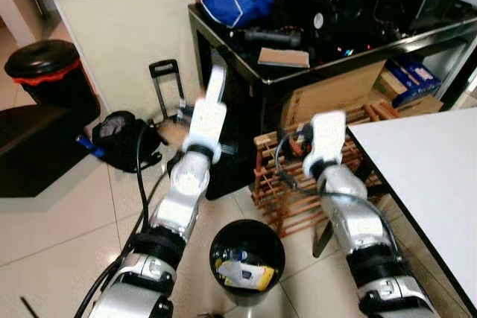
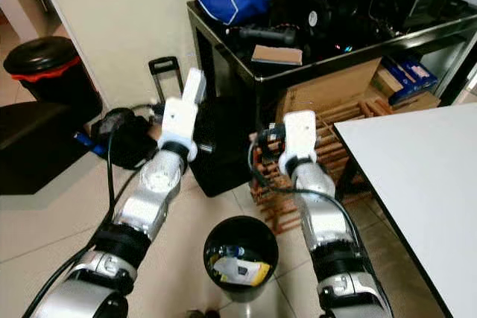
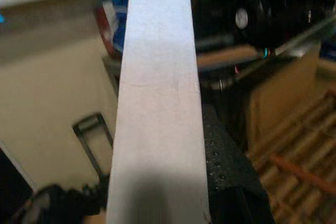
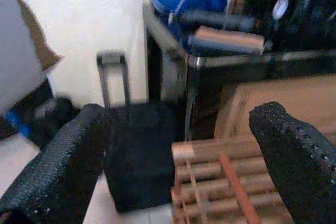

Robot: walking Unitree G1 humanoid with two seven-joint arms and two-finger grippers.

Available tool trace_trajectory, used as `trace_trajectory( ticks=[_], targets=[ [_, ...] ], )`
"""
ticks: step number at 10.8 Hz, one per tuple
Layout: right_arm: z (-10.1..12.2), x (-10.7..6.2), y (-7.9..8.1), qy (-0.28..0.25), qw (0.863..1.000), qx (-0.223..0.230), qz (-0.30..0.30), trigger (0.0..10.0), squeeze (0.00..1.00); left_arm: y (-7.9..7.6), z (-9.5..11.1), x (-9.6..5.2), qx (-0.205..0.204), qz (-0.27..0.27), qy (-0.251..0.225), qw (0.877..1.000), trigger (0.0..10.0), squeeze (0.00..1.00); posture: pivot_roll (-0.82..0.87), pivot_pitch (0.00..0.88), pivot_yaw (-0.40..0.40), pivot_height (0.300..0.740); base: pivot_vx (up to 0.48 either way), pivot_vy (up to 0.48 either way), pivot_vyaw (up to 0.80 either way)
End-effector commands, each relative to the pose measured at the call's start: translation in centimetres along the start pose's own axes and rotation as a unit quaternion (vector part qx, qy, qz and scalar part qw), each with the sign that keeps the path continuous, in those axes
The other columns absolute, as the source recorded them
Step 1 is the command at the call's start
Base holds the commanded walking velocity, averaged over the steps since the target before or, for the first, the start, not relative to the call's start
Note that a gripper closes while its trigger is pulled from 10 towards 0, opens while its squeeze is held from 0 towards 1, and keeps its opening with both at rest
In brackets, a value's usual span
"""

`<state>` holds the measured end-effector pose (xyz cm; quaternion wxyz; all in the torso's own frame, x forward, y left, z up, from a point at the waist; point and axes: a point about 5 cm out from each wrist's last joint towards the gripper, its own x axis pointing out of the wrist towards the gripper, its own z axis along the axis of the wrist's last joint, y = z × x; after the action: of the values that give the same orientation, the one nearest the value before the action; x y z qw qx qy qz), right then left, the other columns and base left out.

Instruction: Picking trash to rubbish bin

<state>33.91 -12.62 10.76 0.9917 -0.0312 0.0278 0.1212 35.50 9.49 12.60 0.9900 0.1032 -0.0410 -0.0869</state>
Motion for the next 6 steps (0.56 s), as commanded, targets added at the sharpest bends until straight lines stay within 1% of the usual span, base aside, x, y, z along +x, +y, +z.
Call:
trace_trajectory(
  ticks=[1,3,4,6],
  targets=[
    [-1.5,-0.4,0.1,0.03,0.999,-0.014,0.011,10.0,0.0,0.5,-1.5,-0.2,0.0,-0.001,0.032,0.999,10.0,0.0,-0.07,0.045,0.044,0.74,0.0,0.0,0.0],
    [-3.5,-1.2,0.1,0.068,0.997,-0.018,0.01,10.0,0.0,0.5,-4.2,-1.1,-0.005,-0.005,0.087,0.996,10.0,0.0,-0.08,0.068,0.038,0.74,0.0,0.0,0.0],
    [-4.1,-1.6,0.3,0.078,0.997,-0.02,0.015,10.0,0.0,0.2,-5.2,-1.5,-0.014,-0.01,0.108,0.994,10.0,0.0,-0.08,0.085,0.034,0.74,0.0,0.0,0.0],
    [-4.8,-2.6,1.0,0.087,0.995,-0.016,0.042,10.0,0.0,-1.4,-6.9,-2.6,-0.036,-0.04,0.142,0.988,10.0,0.0,-0.09,0.144,0.014,0.74,0.0,0.0,0.0]
  ],
)
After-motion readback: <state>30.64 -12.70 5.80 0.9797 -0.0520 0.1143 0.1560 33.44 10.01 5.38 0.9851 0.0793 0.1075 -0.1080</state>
